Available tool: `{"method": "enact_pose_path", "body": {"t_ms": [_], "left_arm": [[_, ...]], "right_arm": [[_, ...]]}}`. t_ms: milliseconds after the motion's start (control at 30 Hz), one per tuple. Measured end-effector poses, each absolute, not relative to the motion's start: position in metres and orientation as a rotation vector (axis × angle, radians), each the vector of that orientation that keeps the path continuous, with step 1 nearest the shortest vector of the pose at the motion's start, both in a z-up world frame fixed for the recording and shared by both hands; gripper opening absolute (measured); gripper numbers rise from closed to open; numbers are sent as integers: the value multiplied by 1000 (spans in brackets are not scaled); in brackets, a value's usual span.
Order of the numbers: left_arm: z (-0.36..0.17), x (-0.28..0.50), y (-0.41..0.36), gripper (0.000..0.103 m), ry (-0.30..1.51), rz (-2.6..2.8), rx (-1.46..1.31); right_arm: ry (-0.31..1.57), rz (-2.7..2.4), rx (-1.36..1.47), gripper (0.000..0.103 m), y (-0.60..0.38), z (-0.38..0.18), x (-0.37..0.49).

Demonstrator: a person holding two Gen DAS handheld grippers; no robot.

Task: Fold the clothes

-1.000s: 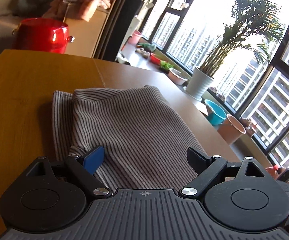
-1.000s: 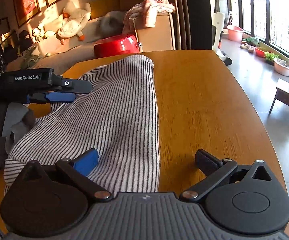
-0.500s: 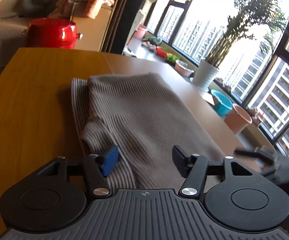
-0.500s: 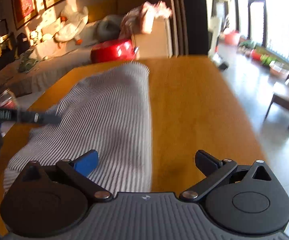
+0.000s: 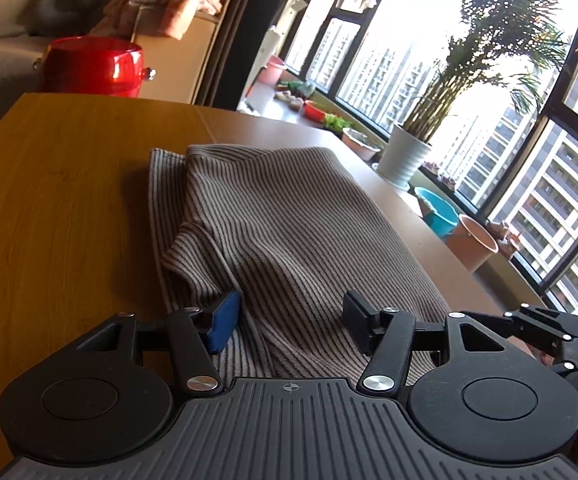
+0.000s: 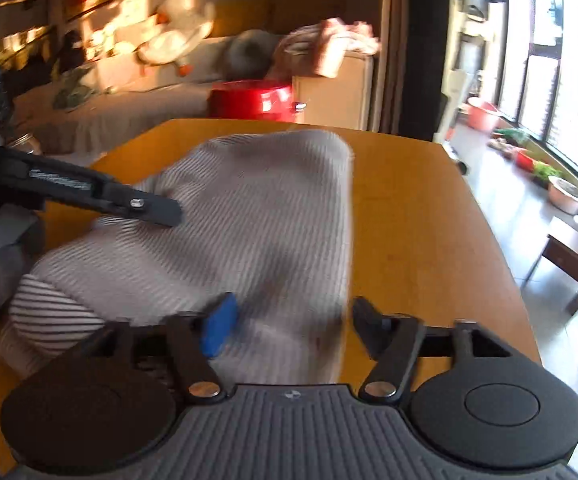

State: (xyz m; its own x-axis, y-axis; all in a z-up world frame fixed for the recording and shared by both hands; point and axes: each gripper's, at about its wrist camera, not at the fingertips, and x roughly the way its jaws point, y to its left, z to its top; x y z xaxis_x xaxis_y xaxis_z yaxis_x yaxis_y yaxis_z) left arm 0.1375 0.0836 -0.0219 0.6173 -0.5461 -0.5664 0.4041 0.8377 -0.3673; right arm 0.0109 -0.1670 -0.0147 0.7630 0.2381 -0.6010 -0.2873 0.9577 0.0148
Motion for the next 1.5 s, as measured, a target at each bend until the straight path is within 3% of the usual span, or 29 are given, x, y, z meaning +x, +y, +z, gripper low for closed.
{"method": "enact_pose_path", "body": {"t_ms": [67,433,500,567,600,900,967,1100,1500], "left_arm": [[-22,136,83,64,718,-554,-213],[-19,133,86,66,716,-535,-220],[-17,132,90,66,719,-520,-230],[-13,130,94,67,712,-494,-220],[-12,129,95,67,708,-476,-210],[-15,124,107,68,731,-394,-198],[-15,123,106,68,737,-396,-196],[-18,122,100,66,744,-428,-222],[-15,122,92,72,726,-451,-179]], "right_arm": [[658,282,-43,79,-173,-15,14],[617,269,-151,79,-166,-11,12],[608,279,-165,66,-164,-3,7],[586,315,-161,44,-161,8,0],[575,333,-159,43,-160,13,-3],[636,436,-167,44,-141,0,-12],[642,434,-164,50,-143,2,-11],[637,430,-194,53,-145,4,-12],[626,447,-362,55,-141,13,-34]]}}
